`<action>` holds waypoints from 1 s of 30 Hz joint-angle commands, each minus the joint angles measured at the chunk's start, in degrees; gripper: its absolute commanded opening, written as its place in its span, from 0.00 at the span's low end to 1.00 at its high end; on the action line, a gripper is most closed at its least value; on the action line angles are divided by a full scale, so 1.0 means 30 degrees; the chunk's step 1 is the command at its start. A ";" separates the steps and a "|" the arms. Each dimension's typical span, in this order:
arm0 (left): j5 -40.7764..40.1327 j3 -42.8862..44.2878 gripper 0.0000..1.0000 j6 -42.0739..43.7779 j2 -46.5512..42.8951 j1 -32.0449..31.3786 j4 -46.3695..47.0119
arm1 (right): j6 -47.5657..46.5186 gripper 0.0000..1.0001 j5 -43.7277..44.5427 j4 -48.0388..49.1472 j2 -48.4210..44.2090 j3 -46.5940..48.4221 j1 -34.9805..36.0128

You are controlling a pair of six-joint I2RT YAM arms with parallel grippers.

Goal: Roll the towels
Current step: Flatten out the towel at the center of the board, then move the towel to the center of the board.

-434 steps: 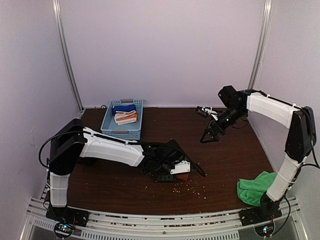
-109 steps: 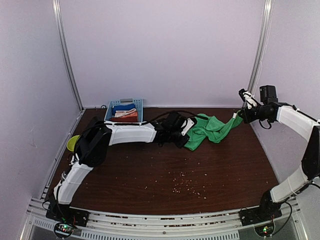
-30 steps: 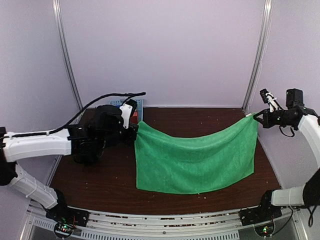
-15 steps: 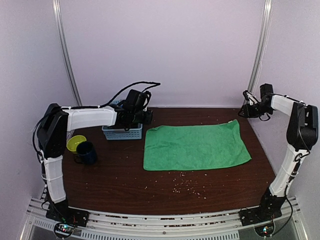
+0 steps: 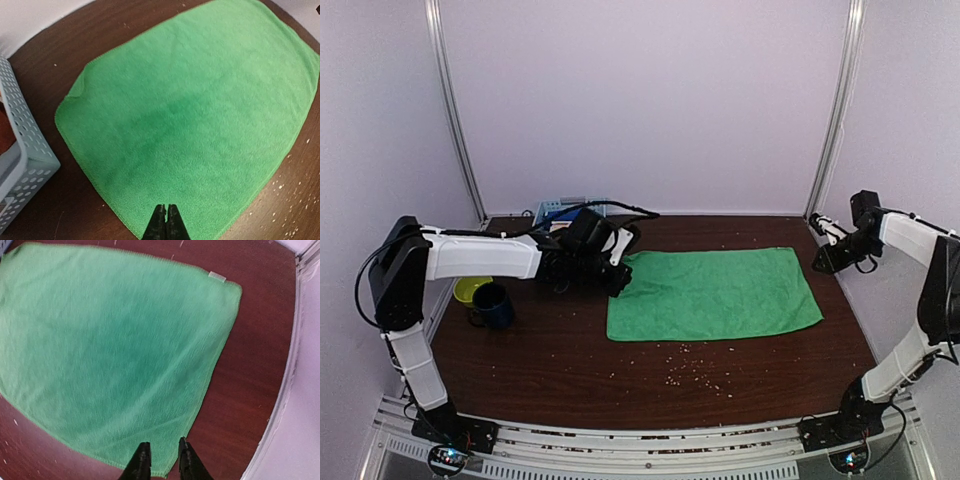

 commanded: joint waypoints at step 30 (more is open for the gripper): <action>0.1546 -0.7898 0.00 -0.3691 -0.2212 -0.2320 -0.3628 | -0.5792 0.14 0.3836 -0.2680 -0.1285 -0.7425 0.0420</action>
